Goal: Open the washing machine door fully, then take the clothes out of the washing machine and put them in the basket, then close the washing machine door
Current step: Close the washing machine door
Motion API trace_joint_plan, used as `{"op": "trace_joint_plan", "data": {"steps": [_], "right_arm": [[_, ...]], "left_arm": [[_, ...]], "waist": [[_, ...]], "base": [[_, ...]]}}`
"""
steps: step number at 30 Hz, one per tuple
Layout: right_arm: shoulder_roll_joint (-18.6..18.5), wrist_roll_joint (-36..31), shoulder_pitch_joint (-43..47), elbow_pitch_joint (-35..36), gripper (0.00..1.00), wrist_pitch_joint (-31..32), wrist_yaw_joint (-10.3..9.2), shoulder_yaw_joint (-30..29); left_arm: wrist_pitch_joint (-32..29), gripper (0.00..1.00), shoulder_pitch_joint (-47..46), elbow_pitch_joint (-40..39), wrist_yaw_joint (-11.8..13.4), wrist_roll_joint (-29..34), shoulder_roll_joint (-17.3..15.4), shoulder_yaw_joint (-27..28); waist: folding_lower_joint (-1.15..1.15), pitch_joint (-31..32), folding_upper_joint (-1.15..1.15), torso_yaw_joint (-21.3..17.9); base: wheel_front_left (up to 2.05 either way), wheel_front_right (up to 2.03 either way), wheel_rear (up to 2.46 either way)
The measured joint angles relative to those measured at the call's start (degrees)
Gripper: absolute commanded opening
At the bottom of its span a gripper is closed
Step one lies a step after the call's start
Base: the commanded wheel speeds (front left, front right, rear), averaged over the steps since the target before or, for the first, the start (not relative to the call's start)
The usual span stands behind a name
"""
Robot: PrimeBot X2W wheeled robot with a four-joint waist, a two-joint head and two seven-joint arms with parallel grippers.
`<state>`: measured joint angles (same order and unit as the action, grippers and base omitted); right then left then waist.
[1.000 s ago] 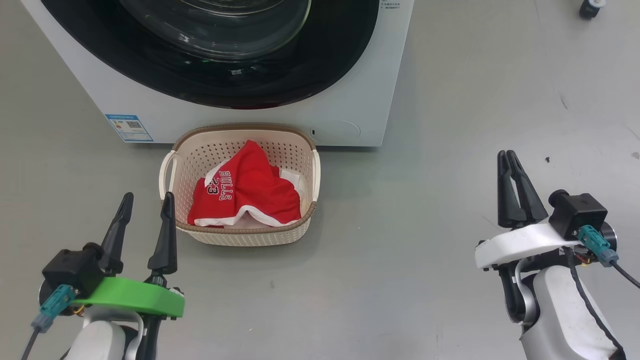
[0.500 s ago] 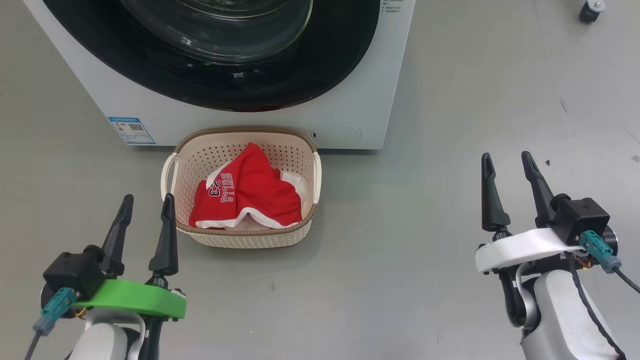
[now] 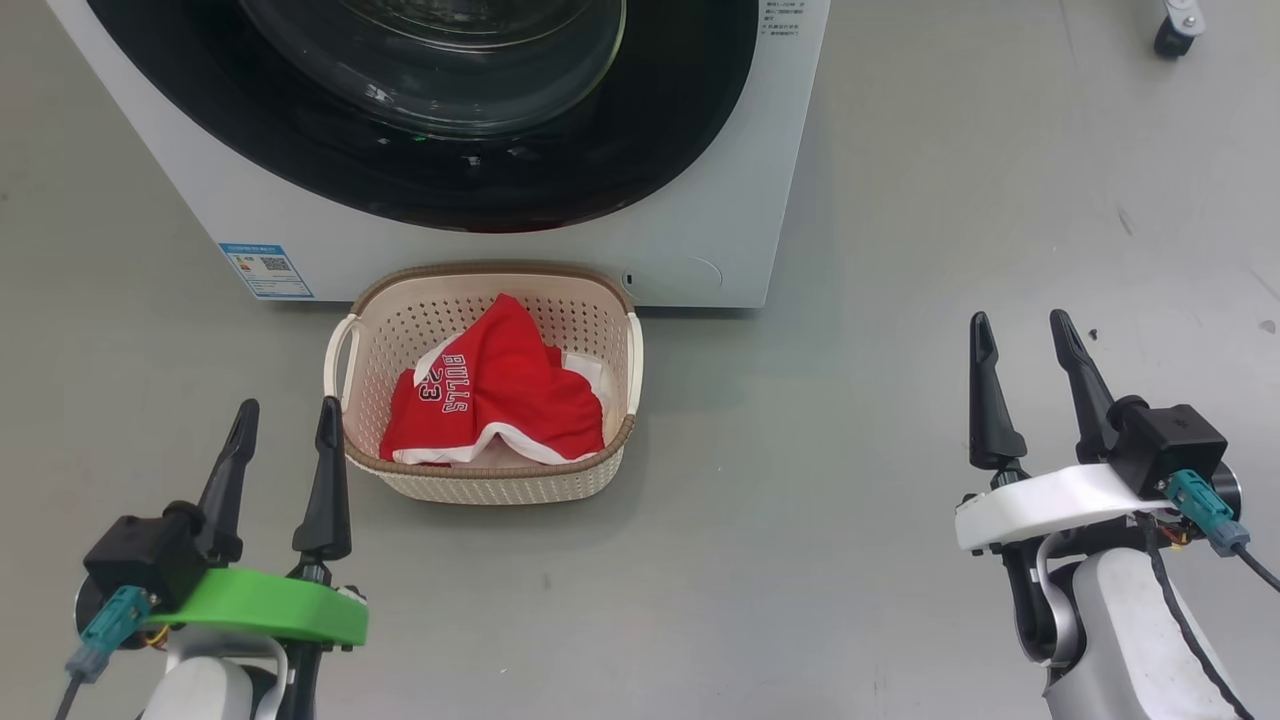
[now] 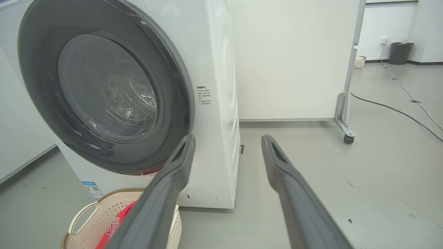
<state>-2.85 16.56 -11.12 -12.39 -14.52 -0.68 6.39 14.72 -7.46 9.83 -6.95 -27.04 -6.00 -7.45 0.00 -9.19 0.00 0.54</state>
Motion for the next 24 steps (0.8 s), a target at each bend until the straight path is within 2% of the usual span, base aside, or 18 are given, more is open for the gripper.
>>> {"op": "trace_joint_plan", "data": {"steps": [24], "right_arm": [[0.04,0.00,1.19,0.74,1.00,0.00,0.01,0.13]], "left_arm": [[0.00,1.00,0.63,0.09,0.00,0.54,0.55,-1.63]], "waist": [[0.00,0.41,0.00,0.08]], "base": [[0.00,0.00,0.00]]}}
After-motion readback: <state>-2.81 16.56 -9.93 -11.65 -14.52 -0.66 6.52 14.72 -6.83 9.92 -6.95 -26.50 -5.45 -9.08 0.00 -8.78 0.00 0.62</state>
